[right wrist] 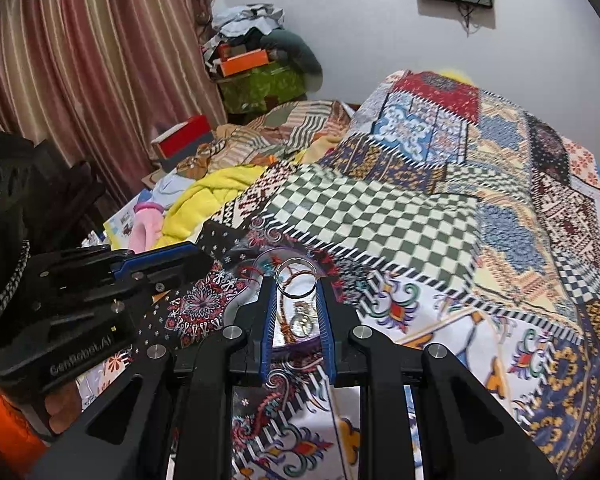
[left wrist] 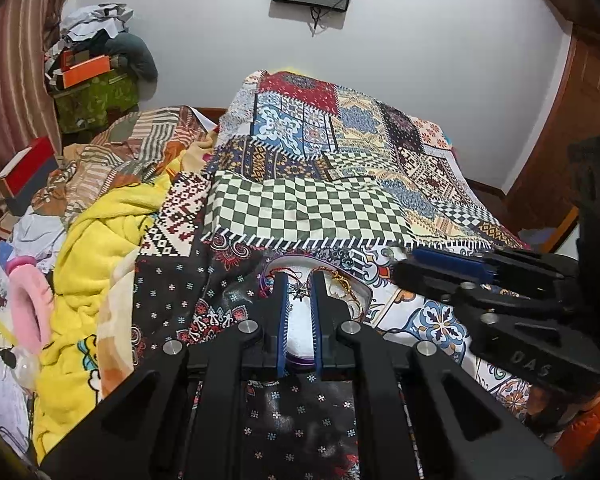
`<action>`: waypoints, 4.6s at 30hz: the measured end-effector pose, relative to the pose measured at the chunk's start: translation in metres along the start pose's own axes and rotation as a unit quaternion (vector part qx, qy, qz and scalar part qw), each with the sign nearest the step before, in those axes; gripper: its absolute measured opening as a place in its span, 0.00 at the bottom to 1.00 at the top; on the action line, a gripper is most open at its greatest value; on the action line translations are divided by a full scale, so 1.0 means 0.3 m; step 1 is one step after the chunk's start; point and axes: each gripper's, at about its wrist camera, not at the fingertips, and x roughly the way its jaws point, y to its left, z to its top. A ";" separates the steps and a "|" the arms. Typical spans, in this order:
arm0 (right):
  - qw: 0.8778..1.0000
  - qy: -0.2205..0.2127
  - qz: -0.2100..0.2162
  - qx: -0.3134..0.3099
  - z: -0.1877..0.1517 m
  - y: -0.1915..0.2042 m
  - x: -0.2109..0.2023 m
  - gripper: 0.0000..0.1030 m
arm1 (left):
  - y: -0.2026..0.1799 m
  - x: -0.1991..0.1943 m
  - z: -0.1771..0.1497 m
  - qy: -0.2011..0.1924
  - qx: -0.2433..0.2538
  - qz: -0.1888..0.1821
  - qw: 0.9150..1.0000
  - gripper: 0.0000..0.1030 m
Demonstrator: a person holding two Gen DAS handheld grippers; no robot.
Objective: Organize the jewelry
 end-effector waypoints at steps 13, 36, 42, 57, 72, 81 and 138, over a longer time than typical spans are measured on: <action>0.998 0.056 0.008 -0.015 -0.045 0.013 0.133 0.17 | 0.017 0.114 -0.047 0.046 -0.002 -0.025 0.999 0.08; 1.000 0.030 0.000 0.002 0.000 0.024 -0.013 0.18 | 0.043 -0.087 0.016 -0.010 -0.005 0.007 1.000 0.22; 0.998 -0.052 -0.031 0.004 0.048 0.053 -0.247 0.18 | -0.026 -0.241 0.041 -0.057 0.016 0.009 0.998 0.22; 0.960 -0.267 -0.078 -0.030 -0.015 0.312 -0.800 0.22 | -0.223 -0.766 -0.010 -0.239 0.065 0.021 0.969 0.36; 0.926 -0.345 -0.153 -0.014 -0.115 0.390 -0.912 0.91 | -0.247 -0.962 -0.133 -0.312 0.052 0.057 0.947 0.91; 0.921 -0.350 -0.172 -0.010 -0.121 0.402 -0.926 1.00 | -0.258 -0.967 -0.162 -0.313 0.052 0.077 0.945 0.99; 0.938 -0.305 -0.162 0.004 -0.143 0.351 -0.897 1.00 | -0.244 -0.936 -0.152 -0.296 0.043 0.076 0.951 1.00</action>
